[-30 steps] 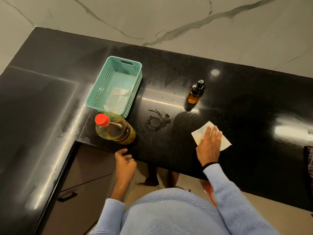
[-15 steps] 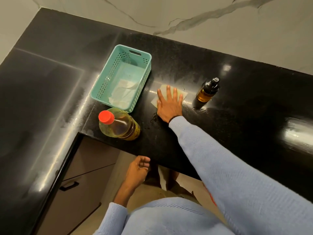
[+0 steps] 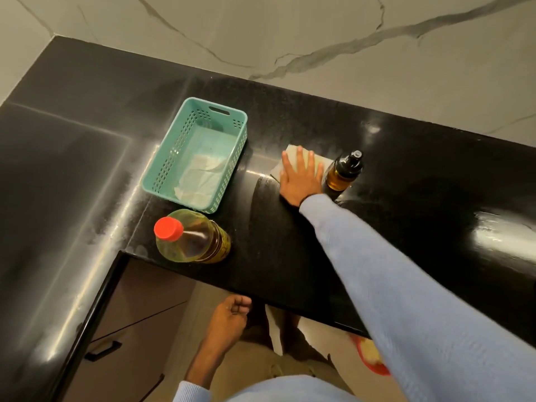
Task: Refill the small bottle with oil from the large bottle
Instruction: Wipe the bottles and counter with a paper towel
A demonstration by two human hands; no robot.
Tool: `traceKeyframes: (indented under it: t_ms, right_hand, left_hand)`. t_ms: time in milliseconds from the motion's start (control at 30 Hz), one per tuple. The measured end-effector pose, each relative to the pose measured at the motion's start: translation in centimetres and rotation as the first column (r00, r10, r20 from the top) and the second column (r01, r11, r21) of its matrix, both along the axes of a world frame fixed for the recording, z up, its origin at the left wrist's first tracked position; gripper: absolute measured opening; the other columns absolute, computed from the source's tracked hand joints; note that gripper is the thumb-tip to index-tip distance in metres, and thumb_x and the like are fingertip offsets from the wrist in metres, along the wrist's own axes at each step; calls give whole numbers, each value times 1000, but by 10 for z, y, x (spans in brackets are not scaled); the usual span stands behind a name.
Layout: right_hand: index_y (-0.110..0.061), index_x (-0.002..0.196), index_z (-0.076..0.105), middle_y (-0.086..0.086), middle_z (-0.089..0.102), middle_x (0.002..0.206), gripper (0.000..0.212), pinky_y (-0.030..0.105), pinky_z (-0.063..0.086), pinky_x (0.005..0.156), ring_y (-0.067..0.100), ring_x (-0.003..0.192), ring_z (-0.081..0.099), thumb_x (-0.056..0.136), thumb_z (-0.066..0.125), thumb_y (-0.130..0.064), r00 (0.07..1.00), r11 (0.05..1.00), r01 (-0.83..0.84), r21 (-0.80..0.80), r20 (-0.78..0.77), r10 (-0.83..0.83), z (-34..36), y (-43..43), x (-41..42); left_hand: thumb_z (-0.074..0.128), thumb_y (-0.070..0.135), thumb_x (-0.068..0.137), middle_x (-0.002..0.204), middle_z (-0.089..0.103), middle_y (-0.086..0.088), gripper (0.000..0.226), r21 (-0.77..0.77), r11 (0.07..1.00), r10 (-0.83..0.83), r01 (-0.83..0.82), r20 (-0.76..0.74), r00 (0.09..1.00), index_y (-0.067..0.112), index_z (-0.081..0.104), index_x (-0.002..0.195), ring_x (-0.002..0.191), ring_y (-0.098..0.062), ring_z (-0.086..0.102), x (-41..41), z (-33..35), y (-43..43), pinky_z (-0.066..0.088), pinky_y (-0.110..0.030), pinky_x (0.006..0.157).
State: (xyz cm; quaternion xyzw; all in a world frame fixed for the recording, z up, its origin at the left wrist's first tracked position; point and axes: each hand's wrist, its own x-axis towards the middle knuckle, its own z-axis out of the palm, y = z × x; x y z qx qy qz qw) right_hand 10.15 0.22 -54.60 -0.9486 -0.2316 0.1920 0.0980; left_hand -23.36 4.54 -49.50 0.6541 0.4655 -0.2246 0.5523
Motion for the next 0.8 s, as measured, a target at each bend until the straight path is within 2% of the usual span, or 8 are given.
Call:
traceKeyframes:
  t_ms: [100,167,267,400,500,567,633,800]
  right_hand:
    - [-38,156,-1,5,-11,166,61,62,1,119,36,152,-9,101,22,-45,1000,1000,12,13,24,-12,-2,-2,-18]
    - [-35,157,4,8,-4,167,65,62,4,119,38,152,-4,98,29,-43,998,999,-27,46,54,25,1,-21,-92]
    - [-37,157,1,6,-7,167,64,61,3,120,35,152,-10,99,28,-45,989,986,-141,84,-21,144,10,-54,-186]
    - [-37,157,4,6,-3,167,64,63,7,118,36,152,-5,98,28,-45,995,995,-88,55,42,86,3,-22,-100]
    - [-38,156,-3,5,-14,166,61,62,-3,118,36,151,-13,100,20,-47,999,998,34,45,-29,-33,3,26,2]
    - [-38,156,-5,4,-16,166,61,61,-5,119,36,151,-14,101,18,-48,995,995,92,24,-35,-92,-2,40,30]
    - [-37,157,-1,5,-13,166,60,62,-4,119,37,151,-12,101,19,-47,993,992,118,40,-14,-118,-5,37,15]
    - [-31,157,8,9,4,166,63,61,6,120,36,152,3,100,31,-43,995,993,80,82,50,-84,-3,-34,-122]
  left_hand:
    - [49,-5,95,106,62,-3,31,-15,1000,3,-4,-33,999,20,62,107,95,-15,62,3,-3,-1,51,-20,69]
    - [50,-5,94,108,62,-3,32,-26,999,23,-25,-83,996,22,62,107,95,-14,62,5,-4,-1,51,-20,68]
    - [52,-7,92,109,62,-3,34,-9,999,30,-31,-83,996,20,62,108,96,-13,61,7,-6,0,49,-20,67]
    - [53,-5,93,109,62,-2,31,-7,1000,29,-29,-40,999,20,62,109,95,-14,62,6,-3,2,52,-20,69]
    - [53,-6,93,109,62,-3,31,-12,1000,-13,13,-9,1000,20,62,109,96,-14,62,4,-2,-4,51,-18,69]
    - [54,-6,92,108,62,-2,31,-2,999,-33,33,26,999,19,62,109,99,-13,61,1,-1,-8,50,-16,70]
    - [54,-4,93,107,63,-2,31,6,1000,-21,21,37,999,20,62,111,98,-15,62,-3,-1,-9,51,-17,69]
    - [54,-3,94,108,62,-4,32,-15,1000,-16,16,10,1000,21,60,113,93,-18,63,-9,-6,-4,52,-18,65]
